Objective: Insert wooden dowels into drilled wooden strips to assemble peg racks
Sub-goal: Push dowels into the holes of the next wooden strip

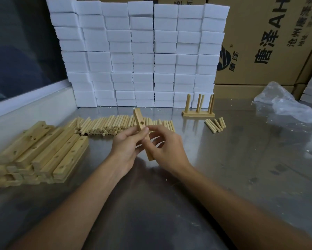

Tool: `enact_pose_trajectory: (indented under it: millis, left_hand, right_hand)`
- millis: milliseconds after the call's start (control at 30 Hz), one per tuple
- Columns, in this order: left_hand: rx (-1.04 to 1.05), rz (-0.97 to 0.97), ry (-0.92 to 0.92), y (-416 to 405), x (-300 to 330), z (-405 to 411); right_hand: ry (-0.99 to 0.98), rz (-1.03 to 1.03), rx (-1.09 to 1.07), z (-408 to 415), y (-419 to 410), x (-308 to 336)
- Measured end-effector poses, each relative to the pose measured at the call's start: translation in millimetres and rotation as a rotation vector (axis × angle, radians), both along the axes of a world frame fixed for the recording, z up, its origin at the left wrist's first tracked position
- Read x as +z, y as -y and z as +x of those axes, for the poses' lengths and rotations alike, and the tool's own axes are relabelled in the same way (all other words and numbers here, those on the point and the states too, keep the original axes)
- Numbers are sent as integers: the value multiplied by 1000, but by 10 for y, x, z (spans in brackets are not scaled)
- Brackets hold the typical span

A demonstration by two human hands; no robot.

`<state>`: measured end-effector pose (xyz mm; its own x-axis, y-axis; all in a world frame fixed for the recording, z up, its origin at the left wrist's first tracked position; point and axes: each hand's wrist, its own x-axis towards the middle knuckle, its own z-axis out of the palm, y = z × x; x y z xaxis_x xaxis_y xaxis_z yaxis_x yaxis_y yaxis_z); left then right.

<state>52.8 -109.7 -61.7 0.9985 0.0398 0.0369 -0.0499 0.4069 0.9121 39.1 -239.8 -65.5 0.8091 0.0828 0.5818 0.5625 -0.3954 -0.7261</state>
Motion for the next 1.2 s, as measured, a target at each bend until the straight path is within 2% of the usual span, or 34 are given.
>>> enact_pose_trajectory:
  millis: [100, 233, 367, 600, 767, 933, 1033, 1200]
  left_hand:
    - [-16, -82, -17, -44, -8, 8]
    - [1, -67, -60, -100, -54, 8]
    - [2, -65, -81, -147, -69, 19]
    - [13, -178, -120, -149, -62, 8]
    - [57, -112, -107, -126, -61, 23]
    - [107, -18, -86, -96, -73, 85]
    - [118, 20, -73, -77, -83, 107]
    - [96, 32, -56, -63, -82, 112]
  right_hand:
    - [-41, 41, 4, -8, 16, 0]
    - [-106, 76, 51, -40, 20, -47]
    - [-89, 25, 37, -40, 15, -69]
    - [-126, -65, -105, 117, 155, -165]
    - [-208, -119, -293, 377, 533, -149]
    - [-199, -272, -537, 650, 972, -49]
    - [-208, -462, -692, 810, 1205, 14]
    - [-349, -669, -770, 1048, 1435, 10]
